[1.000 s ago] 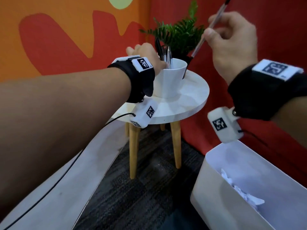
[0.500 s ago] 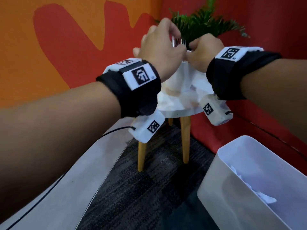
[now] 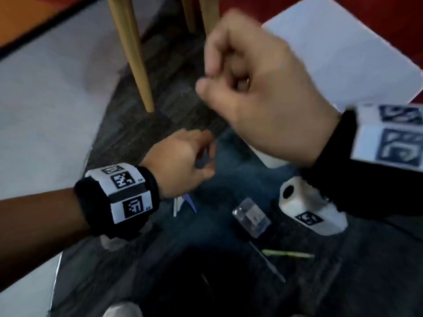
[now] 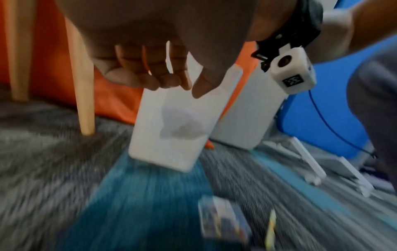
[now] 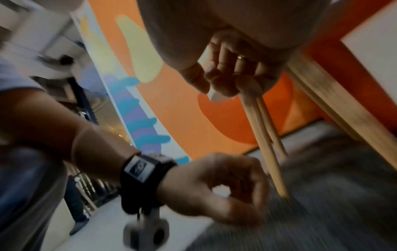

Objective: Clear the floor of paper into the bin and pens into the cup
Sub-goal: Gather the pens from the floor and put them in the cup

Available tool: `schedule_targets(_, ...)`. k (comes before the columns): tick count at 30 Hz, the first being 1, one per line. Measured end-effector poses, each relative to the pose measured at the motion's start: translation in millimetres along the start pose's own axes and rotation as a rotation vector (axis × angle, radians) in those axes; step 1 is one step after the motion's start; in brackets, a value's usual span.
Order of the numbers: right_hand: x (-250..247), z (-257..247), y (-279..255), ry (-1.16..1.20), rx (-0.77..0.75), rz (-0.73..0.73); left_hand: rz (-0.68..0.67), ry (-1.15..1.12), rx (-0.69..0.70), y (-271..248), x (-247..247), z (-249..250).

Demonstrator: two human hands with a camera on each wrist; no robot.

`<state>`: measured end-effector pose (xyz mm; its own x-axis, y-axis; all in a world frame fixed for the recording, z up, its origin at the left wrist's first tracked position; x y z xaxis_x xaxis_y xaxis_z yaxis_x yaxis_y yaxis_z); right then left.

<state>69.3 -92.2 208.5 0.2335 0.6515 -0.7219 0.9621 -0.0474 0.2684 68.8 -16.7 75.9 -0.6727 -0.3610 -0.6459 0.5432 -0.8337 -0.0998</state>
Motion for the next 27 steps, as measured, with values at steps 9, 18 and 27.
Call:
schedule_targets(9, 131.3, 153.6, -203.2, -0.294, 0.374, -0.755, -0.679, 0.302, -0.116, -70.0, 177.8, -67.3)
schedule_targets(18, 166.3, 219.3, -318.3, -0.694, 0.312, -1.332, -1.093, 0.516, 0.107, -135.7, 268.1, -85.9)
schedule_targets(27, 153.9, 252.1, -337.7, -0.842, 0.239, -1.504, -1.030, 0.553, 0.165, -130.4, 252.3, -90.6)
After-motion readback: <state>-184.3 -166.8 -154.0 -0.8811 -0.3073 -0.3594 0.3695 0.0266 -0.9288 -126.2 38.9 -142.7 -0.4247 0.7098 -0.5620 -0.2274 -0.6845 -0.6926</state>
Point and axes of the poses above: each hand's wrist, its own y-axis towards the middle knuckle, its own x-axis out of the palm, z = x × y, the point moved 10 cm from there along y, towards the middle knuckle, and after that the axes turned 14 degrees about -y, right-handed, at the moved point
